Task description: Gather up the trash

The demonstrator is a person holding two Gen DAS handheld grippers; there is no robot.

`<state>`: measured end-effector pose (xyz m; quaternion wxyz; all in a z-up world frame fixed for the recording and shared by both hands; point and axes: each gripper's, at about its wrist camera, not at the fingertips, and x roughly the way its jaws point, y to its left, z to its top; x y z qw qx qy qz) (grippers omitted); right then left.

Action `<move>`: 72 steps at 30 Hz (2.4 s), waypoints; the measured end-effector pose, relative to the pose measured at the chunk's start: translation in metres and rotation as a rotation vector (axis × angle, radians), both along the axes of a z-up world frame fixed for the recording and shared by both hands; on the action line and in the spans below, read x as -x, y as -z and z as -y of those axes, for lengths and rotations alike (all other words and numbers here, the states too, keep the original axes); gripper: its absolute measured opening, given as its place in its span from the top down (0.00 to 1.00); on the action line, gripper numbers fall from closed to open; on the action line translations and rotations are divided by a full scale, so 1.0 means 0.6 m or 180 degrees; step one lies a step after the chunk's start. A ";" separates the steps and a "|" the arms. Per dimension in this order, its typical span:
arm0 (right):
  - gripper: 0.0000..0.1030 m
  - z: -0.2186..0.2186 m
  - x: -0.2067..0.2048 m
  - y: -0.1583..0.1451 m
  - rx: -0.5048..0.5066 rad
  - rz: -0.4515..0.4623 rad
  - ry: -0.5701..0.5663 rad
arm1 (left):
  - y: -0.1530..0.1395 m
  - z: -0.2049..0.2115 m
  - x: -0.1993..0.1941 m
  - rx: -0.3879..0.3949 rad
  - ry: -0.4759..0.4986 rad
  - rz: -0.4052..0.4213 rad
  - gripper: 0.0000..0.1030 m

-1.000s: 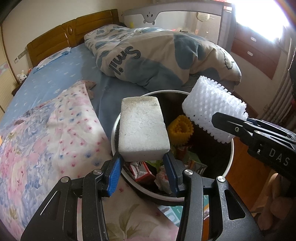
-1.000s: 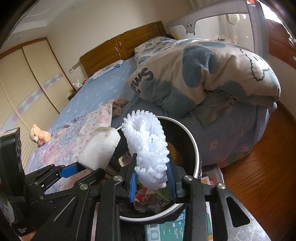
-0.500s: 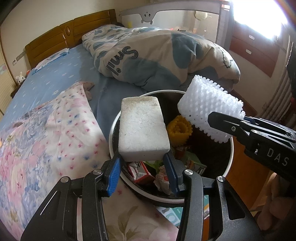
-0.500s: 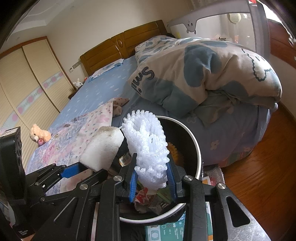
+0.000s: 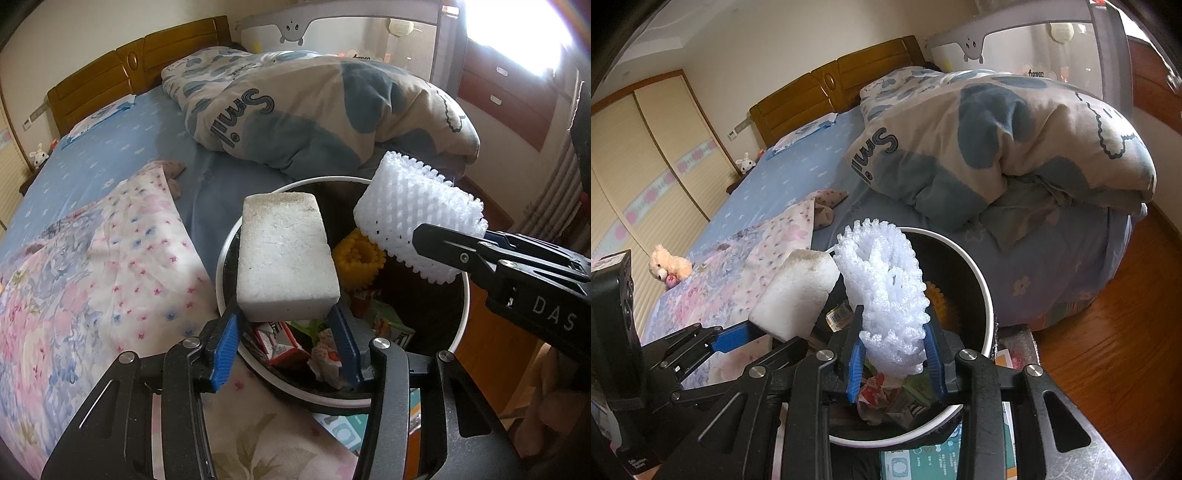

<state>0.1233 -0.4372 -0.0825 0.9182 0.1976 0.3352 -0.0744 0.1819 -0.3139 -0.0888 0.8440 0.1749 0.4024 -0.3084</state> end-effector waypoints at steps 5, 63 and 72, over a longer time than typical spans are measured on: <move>0.43 0.004 -0.001 0.001 -0.0066 -0.0010 0.0008 | -0.003 -0.003 0.001 0.0027 0.0020 -0.0009 0.35; 0.00 -0.274 0.187 -0.134 0.0854 0.1360 -0.0315 | -0.132 -0.421 0.228 0.0523 -0.1873 0.1548 0.00; 0.00 -0.282 0.181 -0.093 0.0821 0.1338 -0.0310 | -0.112 -0.422 0.233 0.0438 -0.1901 0.1538 0.00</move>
